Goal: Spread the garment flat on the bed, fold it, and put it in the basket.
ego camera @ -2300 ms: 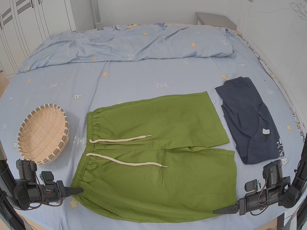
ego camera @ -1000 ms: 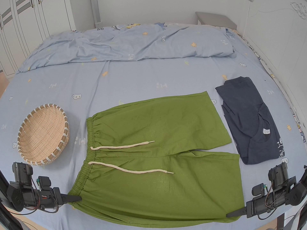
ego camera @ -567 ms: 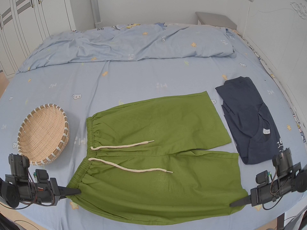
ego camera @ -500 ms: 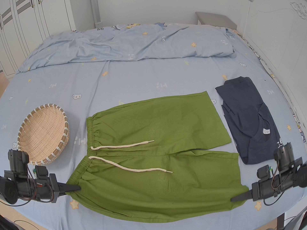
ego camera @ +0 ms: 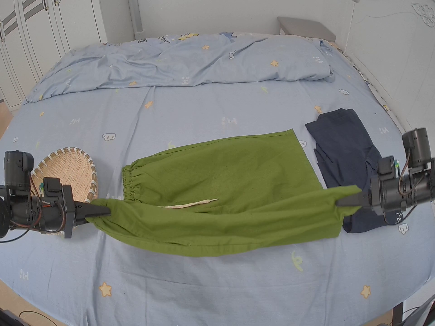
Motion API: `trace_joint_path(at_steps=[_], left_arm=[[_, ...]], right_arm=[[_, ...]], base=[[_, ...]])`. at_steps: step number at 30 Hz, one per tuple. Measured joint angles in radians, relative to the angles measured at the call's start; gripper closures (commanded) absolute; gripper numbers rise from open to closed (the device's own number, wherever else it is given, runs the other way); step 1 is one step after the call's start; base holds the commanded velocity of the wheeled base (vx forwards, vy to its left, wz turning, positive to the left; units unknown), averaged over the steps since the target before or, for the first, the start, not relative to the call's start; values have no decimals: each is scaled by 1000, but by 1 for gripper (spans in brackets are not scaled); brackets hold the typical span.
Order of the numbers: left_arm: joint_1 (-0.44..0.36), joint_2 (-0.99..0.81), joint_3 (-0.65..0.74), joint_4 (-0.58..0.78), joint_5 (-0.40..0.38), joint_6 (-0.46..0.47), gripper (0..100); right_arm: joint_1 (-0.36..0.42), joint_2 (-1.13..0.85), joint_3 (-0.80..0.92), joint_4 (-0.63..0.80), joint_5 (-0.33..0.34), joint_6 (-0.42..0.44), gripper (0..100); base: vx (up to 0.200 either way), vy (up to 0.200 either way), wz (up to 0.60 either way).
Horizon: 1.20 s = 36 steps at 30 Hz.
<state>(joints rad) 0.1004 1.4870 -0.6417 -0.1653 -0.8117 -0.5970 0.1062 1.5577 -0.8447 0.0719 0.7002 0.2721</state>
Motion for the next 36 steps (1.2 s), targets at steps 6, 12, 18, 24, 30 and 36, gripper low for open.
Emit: trace_joint_path(at_steps=[6,12,18,24,30,36], left_arm=[[-1,60,-110,17,1,-3,100],[1,148,-237,34,1,-5,100],[8,237,-356,42,1,-5,100],[16,330,-478,53,2,-6,100],[18,405,-571,60,2,-6,100],[19,462,-635,62,1,-6,100]], right_arm=[[0,71,-227,78,-2,9,100],[8,175,-466,168,-6,24,100],[22,283,-668,236,-9,31,100],[37,384,-802,259,-12,35,100],[41,444,-879,251,-15,38,100],[29,477,-930,250,-15,38,100]], base=[[0,0,0],[0,0,0],[0,0,0],[0,0,0],[0,0,0],[0,0,0]])
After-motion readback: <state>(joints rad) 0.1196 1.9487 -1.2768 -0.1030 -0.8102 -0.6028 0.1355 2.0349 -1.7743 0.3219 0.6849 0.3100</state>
